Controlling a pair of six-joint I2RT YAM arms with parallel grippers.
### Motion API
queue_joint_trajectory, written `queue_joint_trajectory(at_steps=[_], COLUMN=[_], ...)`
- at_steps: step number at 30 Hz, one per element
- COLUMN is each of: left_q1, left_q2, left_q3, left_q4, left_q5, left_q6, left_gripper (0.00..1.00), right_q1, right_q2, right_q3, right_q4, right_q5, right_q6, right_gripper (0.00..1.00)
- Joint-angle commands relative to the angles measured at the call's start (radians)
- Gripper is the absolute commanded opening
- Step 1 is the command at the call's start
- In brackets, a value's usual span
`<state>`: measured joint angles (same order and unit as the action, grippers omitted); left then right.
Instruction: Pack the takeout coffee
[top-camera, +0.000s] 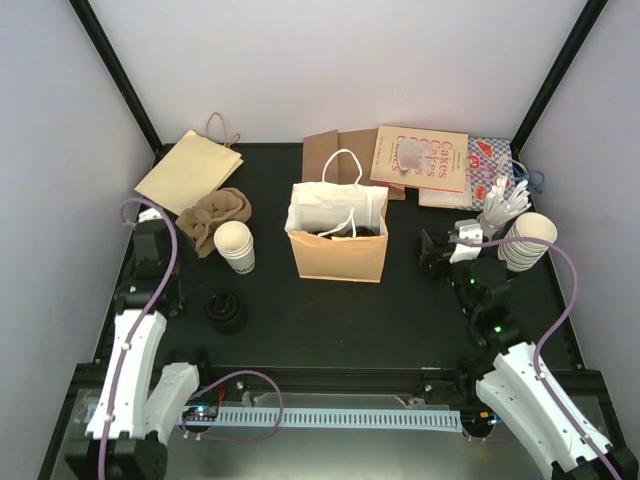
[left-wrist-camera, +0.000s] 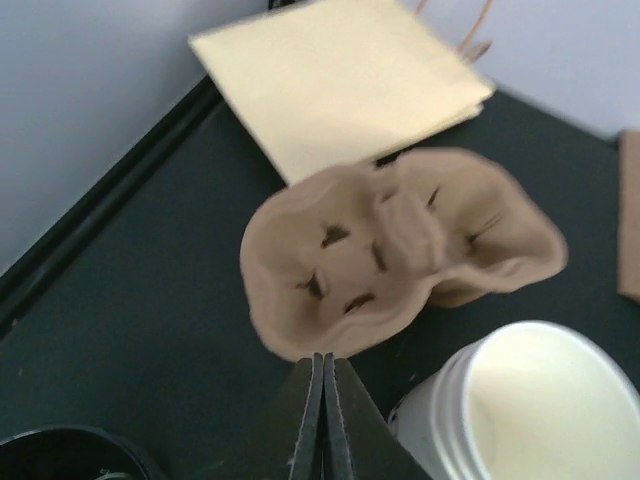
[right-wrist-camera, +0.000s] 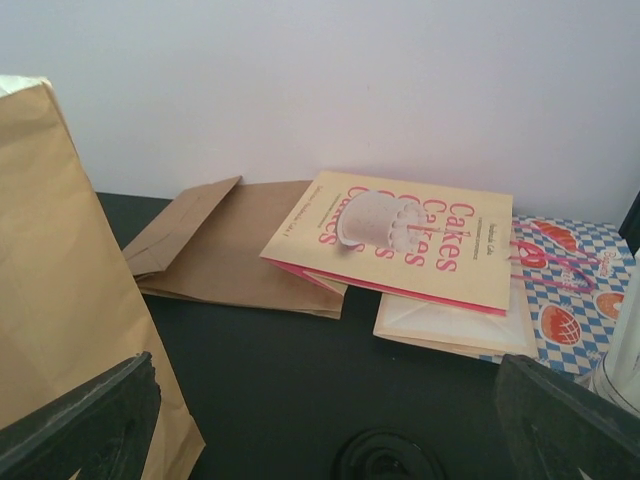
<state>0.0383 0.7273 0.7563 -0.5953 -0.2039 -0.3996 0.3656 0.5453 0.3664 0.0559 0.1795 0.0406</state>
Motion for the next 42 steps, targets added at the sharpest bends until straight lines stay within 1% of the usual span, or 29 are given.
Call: queue_joint_trajectory(at_steps=[1,2,4,8,12,14,16,17,21,23,24,26,28,30,31,32,33,34,36,38,40,42], left_q1=[0.018,0.018,0.018,0.020,0.020,0.020,0.020,0.019,0.019,0.020,0.019,0.020,0.020,0.019,0.020,0.019,0.020,0.020,0.019,0.019,0.018,0.017], left_q2=[0.143,0.166,0.179,0.128,0.108,0.133,0.174,0.187,0.198,0.195,0.193,0.189,0.190,0.202,0.212,0.222,0.235,0.242,0.256,0.274,0.313,0.357], left_q3=[0.052,0.059,0.030,-0.079,-0.135,-0.131,-0.120,-0.126,-0.174,-0.207,-0.224,-0.273,-0.317,-0.350,-0.363,-0.381,-0.395,-0.406,-0.432,-0.466,-0.492,-0.500], left_q4=[-0.115,-0.128,-0.081,0.109,0.255,0.263,0.254,0.274,0.430,0.515,0.564,0.674,0.765,0.838,0.870,0.904,0.939,0.971,1.040,1.149,1.233,1.278], left_q5=[-0.027,-0.023,0.002,0.077,0.045,0.032,0.050,0.060,0.074,0.093,0.105,0.155,0.156,0.128,0.107,0.091,0.079,0.079,0.111,0.145,0.145,0.129], left_q6=[-0.006,-0.011,-0.009,0.010,0.001,-0.028,-0.060,-0.057,0.017,0.079,0.109,0.194,0.213,0.213,0.215,0.226,0.241,0.255,0.273,0.282,0.280,0.285], left_gripper=[0.01,0.02,0.02,0.02,0.02,0.02,0.01,0.02,0.01,0.02,0.05,0.19,0.31,0.44,0.52,0.65,0.75,0.82,0.84,0.87,0.87,0.87], right_q1=[-0.003,-0.004,-0.004,-0.004,-0.004,-0.003,-0.003,-0.004,-0.012,-0.042,-0.065,-0.111,-0.143,-0.164,-0.176,-0.190,-0.203,-0.215,-0.239,-0.259,-0.273,-0.283], right_q2=[0.012,0.009,0.005,-0.008,-0.008,-0.004,0.000,0.002,0.009,0.031,0.045,0.078,0.110,0.147,0.168,0.189,0.209,0.229,0.280,0.337,0.398,0.464], right_q3=[0.051,0.051,0.036,-0.014,-0.010,-0.001,0.005,0.005,-0.019,-0.031,-0.030,-0.026,-0.031,-0.041,-0.046,-0.052,-0.059,-0.067,-0.084,-0.099,-0.104,-0.109], right_q4=[-0.033,-0.033,-0.007,0.073,0.092,0.088,0.085,0.087,0.147,0.183,0.189,0.202,0.231,0.274,0.292,0.313,0.334,0.356,0.408,0.475,0.530,0.598], right_q5=[0.023,0.014,0.001,-0.002,0.013,0.010,0.006,0.007,0.028,0.009,-0.012,-0.063,-0.084,-0.090,-0.097,-0.105,-0.112,-0.123,-0.136,-0.165,-0.178,-0.185], right_q6=[0.008,0.005,-0.009,-0.046,-0.054,-0.057,-0.062,-0.069,-0.115,-0.101,-0.091,-0.071,-0.058,-0.054,-0.050,-0.047,-0.042,-0.034,-0.022,-0.039,-0.047,-0.035], right_gripper=[0.93,0.93,0.93,0.94,0.95,0.95,0.96,0.95,0.95,0.95,0.95,0.95,0.95,0.95,0.95,0.95,0.95,0.95,0.95,0.93,0.93,0.92])
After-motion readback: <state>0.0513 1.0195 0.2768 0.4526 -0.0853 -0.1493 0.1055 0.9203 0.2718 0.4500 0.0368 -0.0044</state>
